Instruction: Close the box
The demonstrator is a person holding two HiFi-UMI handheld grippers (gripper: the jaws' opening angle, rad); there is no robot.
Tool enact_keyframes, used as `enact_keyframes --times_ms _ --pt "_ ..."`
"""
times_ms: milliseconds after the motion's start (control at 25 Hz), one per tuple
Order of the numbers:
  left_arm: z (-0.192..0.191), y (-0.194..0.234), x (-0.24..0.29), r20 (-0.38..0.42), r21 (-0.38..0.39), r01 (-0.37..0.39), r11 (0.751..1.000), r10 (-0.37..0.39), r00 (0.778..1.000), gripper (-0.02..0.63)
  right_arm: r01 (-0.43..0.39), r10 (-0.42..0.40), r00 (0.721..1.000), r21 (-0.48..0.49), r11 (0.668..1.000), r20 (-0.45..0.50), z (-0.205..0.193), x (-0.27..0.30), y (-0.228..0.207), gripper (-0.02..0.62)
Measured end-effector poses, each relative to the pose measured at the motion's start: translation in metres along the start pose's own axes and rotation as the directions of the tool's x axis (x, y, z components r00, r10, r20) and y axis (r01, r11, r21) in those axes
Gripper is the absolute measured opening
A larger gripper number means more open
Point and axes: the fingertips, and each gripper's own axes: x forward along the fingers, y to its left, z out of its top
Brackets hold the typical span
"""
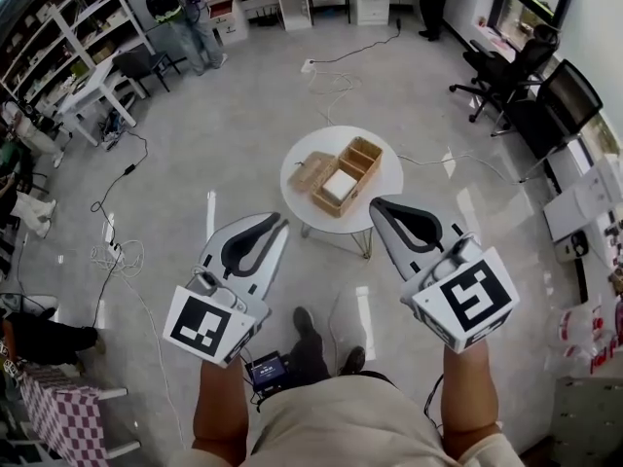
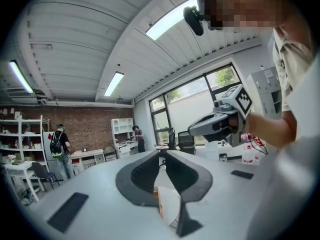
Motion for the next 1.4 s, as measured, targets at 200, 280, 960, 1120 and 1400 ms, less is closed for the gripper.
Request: enact_keyframes --times_ms 200,280,960,1120,1400 --pt "-0.009 0.036 0.032 0.021 -0.015 0.047 0.999 -0.047 0.999 0.041 0.046 -0.046 0.998 0.001 0.999 -0.036 -0.003 0.033 -0.021 -0.008" --pt "-0.01 0.054 0.05 0.036 -0.02 0.07 0.997 -0.069 0.997 0.04 0.074 -0.074 0.996 0.0 0.997 -0.049 -0.002 0.047 -0.034 -0.008" --pt "-0.041 0.159 0.145 0.066 -0.044 0.215 0.976 -0.212 0.975 0.041 0.232 -0.232 0.968 -0.014 0.973 -0.1 -0.007 0.151 -0.111 -0.008" --pt "-0.051 0.176 0.159 0.067 -0.054 0.235 0.97 -0.232 0.97 0.04 0.253 -0.252 0.961 -0.01 0.967 -0.114 -0.01 0.17 -0.123 -0.008" --pt "-0.089 0.195 0.19 0.028 -0.108 0.204 0.973 -0.202 0.979 0.041 0.229 -0.225 0.964 0.012 0.973 -0.144 -0.042 0.2 -0.154 -0.008"
